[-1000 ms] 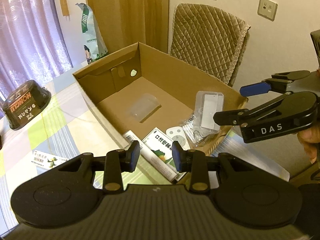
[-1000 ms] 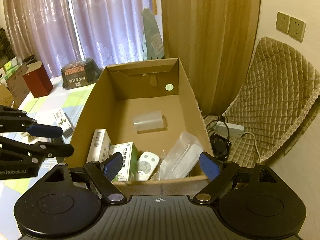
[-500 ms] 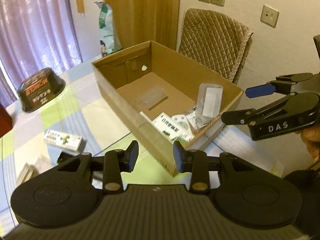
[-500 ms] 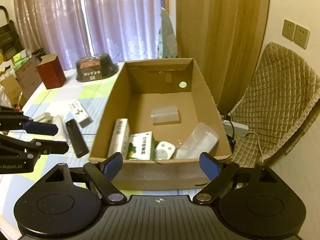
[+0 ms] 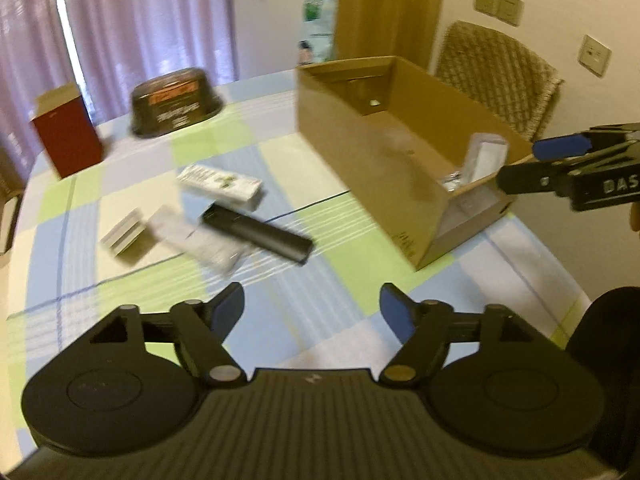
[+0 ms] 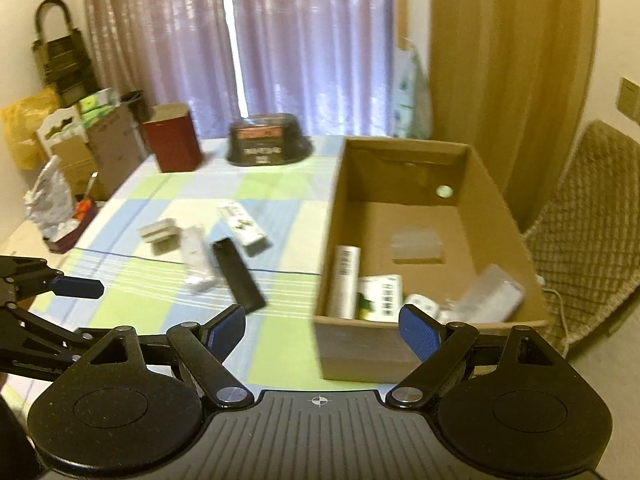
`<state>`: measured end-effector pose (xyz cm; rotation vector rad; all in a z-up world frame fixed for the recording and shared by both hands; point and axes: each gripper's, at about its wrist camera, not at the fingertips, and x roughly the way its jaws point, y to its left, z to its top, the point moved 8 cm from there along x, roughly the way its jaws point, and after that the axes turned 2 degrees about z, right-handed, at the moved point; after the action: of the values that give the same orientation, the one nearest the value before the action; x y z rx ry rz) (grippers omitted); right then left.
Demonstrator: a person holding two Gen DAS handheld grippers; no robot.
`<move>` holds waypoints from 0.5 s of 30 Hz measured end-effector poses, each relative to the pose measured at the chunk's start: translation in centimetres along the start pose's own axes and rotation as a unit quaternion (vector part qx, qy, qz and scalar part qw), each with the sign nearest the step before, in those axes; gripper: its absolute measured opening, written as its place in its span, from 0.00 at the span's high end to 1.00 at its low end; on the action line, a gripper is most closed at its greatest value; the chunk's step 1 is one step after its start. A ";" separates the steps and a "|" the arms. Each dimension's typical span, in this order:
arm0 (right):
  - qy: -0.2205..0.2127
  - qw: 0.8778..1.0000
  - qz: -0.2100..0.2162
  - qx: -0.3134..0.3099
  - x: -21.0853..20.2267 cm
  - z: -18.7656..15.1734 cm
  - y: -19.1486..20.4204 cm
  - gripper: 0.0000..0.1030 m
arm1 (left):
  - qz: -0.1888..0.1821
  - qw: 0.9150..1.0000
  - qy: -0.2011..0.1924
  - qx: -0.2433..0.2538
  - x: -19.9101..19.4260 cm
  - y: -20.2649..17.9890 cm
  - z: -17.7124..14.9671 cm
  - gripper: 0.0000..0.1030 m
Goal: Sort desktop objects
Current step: 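Move both tools back from the cardboard box to the table objects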
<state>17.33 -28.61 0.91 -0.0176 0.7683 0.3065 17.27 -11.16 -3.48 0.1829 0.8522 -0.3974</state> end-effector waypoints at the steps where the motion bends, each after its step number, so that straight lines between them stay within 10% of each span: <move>1: -0.001 1.000 0.004 -0.003 0.1 0.1 0.6 0.16 | 0.005 1.000 -0.001 -0.005 -0.3 0.6 -0.4 0.20; 15: 0.017 0.995 0.062 -0.070 3.6 -0.3 8.1 0.16 | 0.067 0.996 0.004 -0.057 -1.3 6.8 -4.8 0.01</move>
<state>17.32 -19.99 -0.99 -0.1077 0.7823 0.4786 15.96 -3.08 -5.59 0.1347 0.8621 -0.2223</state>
